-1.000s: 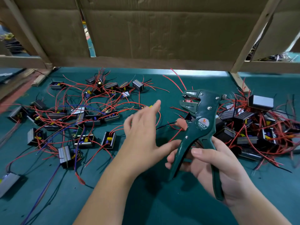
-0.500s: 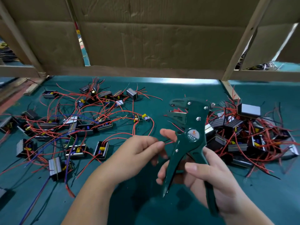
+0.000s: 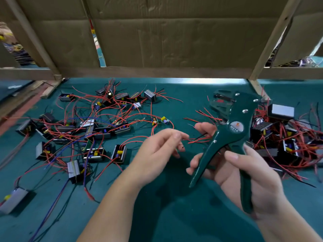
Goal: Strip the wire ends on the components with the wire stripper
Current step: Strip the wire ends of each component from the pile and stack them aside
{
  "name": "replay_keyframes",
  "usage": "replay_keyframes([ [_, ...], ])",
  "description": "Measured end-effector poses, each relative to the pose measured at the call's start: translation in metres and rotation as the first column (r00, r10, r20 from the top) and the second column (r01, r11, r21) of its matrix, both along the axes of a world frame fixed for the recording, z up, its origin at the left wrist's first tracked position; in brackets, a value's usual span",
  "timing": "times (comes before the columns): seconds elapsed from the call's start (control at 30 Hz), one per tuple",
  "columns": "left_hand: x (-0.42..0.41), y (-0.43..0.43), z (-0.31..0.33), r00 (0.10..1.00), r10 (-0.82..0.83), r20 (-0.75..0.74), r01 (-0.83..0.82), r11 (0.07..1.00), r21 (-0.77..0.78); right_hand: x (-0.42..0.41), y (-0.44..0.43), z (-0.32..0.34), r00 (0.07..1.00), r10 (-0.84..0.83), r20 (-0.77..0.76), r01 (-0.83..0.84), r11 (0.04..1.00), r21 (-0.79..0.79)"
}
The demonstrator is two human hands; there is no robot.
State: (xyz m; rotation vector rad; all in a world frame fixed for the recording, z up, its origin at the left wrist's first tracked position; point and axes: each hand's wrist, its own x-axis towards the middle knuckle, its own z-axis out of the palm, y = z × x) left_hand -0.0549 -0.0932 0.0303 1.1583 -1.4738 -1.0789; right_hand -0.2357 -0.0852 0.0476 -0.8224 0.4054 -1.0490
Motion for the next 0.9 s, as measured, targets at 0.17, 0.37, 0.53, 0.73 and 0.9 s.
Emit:
replay_keyframes([
  [0.17,-0.004,0.002,0.002,0.978,-0.068,0.197,0.083,0.994,-0.069,0.005,0.003,0.001,1.000,0.028,-0.010,-0.028,0.999,0.025],
  [0.37,0.006,-0.001,0.002,0.960,0.091,0.264,-0.016,0.962,-0.272,0.007,0.010,0.005,0.997,0.011,0.077,-0.014,0.999,0.034],
  [0.53,0.009,-0.004,-0.004,0.922,0.191,0.337,-0.052,0.923,-0.381,0.011,0.015,0.009,0.998,-0.025,0.054,0.023,0.998,0.053],
  [0.73,0.002,-0.002,-0.003,0.934,0.204,0.293,-0.067,0.906,-0.417,0.011,0.022,0.015,0.986,-0.097,0.134,0.096,0.995,0.014],
  [0.9,-0.003,0.001,0.004,0.985,-0.076,0.153,0.092,0.991,-0.098,0.008,0.016,0.017,0.989,-0.123,0.084,0.123,0.992,0.004],
])
